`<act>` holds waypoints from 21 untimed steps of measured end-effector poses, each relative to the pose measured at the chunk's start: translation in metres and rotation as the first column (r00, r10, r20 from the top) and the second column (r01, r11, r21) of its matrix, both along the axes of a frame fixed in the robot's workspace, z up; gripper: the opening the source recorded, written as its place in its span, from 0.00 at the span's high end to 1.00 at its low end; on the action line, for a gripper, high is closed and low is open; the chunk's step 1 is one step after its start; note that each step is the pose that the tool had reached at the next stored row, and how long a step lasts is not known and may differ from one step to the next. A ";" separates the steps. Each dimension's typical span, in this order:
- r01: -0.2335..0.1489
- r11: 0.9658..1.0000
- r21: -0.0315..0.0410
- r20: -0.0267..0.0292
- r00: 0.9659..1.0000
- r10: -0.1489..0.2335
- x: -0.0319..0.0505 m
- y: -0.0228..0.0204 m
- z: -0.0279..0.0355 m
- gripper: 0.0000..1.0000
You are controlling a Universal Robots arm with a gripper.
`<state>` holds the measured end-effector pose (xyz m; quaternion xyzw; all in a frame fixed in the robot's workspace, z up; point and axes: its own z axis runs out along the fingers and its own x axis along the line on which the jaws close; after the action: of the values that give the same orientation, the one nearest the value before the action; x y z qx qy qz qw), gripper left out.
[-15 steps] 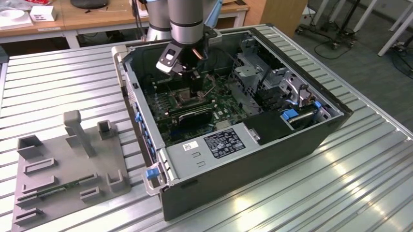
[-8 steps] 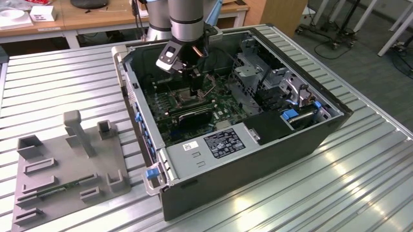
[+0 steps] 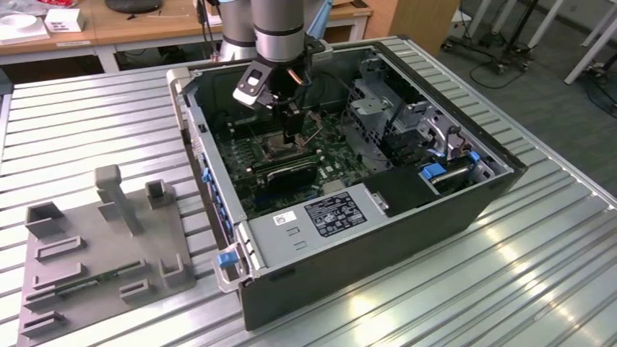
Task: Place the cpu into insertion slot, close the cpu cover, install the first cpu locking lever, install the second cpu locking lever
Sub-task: 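Place the cpu into insertion slot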
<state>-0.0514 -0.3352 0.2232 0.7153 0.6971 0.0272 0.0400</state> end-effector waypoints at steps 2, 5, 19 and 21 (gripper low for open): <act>0.000 1.000 0.000 0.000 1.000 0.000 0.0000 0.0000 0.0003 0.33; 0.000 1.000 0.000 0.000 1.000 0.000 0.0000 0.0000 0.0005 0.33; 0.000 1.000 0.000 -0.001 1.000 0.000 0.0000 0.0000 0.0038 0.33; 0.000 1.000 -0.001 -0.002 1.000 0.000 0.0000 0.0000 0.0039 0.33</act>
<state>-0.0514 -0.3352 0.2271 0.7153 0.6972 0.0264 0.0398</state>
